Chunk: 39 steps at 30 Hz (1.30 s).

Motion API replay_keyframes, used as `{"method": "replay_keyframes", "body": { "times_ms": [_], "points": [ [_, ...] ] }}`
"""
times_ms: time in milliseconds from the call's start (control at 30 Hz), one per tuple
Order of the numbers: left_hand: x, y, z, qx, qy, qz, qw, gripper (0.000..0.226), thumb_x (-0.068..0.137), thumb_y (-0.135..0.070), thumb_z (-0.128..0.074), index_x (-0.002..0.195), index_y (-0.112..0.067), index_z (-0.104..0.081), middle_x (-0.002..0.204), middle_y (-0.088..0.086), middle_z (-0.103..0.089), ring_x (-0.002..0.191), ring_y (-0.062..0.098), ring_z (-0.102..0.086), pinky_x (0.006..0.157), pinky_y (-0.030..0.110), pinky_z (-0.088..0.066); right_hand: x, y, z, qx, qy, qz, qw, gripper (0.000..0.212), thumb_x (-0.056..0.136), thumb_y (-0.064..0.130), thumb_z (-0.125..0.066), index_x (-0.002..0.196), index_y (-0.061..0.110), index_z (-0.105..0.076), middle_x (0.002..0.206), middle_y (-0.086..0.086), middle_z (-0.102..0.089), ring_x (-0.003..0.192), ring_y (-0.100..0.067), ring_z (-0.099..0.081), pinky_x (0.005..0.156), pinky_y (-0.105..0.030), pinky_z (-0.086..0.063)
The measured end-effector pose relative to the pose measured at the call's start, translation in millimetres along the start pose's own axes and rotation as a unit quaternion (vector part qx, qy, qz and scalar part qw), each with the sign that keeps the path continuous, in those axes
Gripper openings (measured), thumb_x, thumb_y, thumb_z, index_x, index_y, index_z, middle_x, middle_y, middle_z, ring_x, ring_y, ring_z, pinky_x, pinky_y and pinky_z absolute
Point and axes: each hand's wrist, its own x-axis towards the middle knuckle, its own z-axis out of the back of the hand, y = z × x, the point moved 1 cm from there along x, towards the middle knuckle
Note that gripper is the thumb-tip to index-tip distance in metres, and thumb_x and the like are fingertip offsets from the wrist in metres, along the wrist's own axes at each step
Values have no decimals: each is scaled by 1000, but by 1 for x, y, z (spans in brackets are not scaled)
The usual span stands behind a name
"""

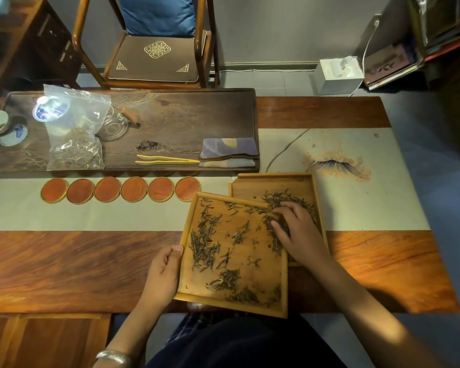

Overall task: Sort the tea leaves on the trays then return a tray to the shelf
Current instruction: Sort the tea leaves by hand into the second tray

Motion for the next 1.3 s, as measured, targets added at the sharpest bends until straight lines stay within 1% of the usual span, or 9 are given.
{"method": "replay_keyframes", "body": {
  "times_ms": [167,333,500,633,767,967,1133,1233,1300],
  "points": [
    [4,1,1,-7,-10,5,1000,29,101,-19,-42,87,-10,-65,84,11,-68,79,20,-62,72,33,-45,-14,4,4,11,-29,27,999,33,90,26,-60,120,12,-59,126,-7,-51,121,-21,-46,97,-27,-36],
    [3,-1,0,-4,-4,0,1000,30,101,-19,-42,84,-11,-65,80,7,-68,70,8,-62,68,28,-43,-23,4,-1,12,-8,14,1000,34,87,25,-65,119,15,-60,122,-5,-51,118,-19,-46,94,-25,-33],
    [2,-1,-2,-1,4,3,1000,29,100,-21,-43,88,-5,-63,84,16,-67,73,17,-61,68,31,-45,-14,-1,-1,35,-17,-22,999,31,90,24,-62,119,13,-59,120,-5,-50,116,-17,-46,95,-23,-35],
    [1,1,-1,1,9,5,1000,30,101,-22,-43,89,-2,-61,86,21,-65,81,33,-61,76,45,-46,-4,-7,-1,44,-19,-40,998,31,91,23,-60,120,13,-58,119,-4,-50,112,-15,-47,92,-21,-35],
    [1,4,2,5,9,8,1000,29,100,-26,-44,88,-10,-65,86,13,-67,80,24,-62,74,38,-46,3,-16,-2,56,-21,-55,997,30,92,25,-58,120,15,-57,119,-2,-50,106,-9,-48,87,-19,-37],
    [0,6,4,5,4,7,1000,29,100,-24,-44,87,-11,-66,86,10,-68,81,21,-62,73,33,-46,7,-23,0,63,-31,-70,995,24,94,20,-55,117,15,-59,116,-3,-55,102,-17,-56,84,-25,-45],
    [2,3,3,0,-1,4,1000,31,101,-23,-43,86,-7,-64,84,14,-67,78,21,-62,71,34,-45,3,0,10,62,-60,-12,996,24,91,26,-57,112,15,-61,111,-1,-57,104,-13,-52,85,-22,-40],
    [3,1,1,-4,2,-2,1000,31,101,-22,-43,87,-4,-64,84,16,-67,80,28,-62,72,37,-46,-1,34,5,60,-7,31,998,32,90,38,-52,117,22,-58,118,6,-53,108,-6,-47,86,-16,-37],
    [4,-1,-2,-3,5,-6,1000,32,101,-22,-43,87,-3,-64,85,16,-68,81,29,-62,75,40,-46,-2,58,-6,33,46,84,995,38,90,44,-47,123,27,-54,126,8,-50,116,-7,-44,93,-22,-40]
  ]
}}
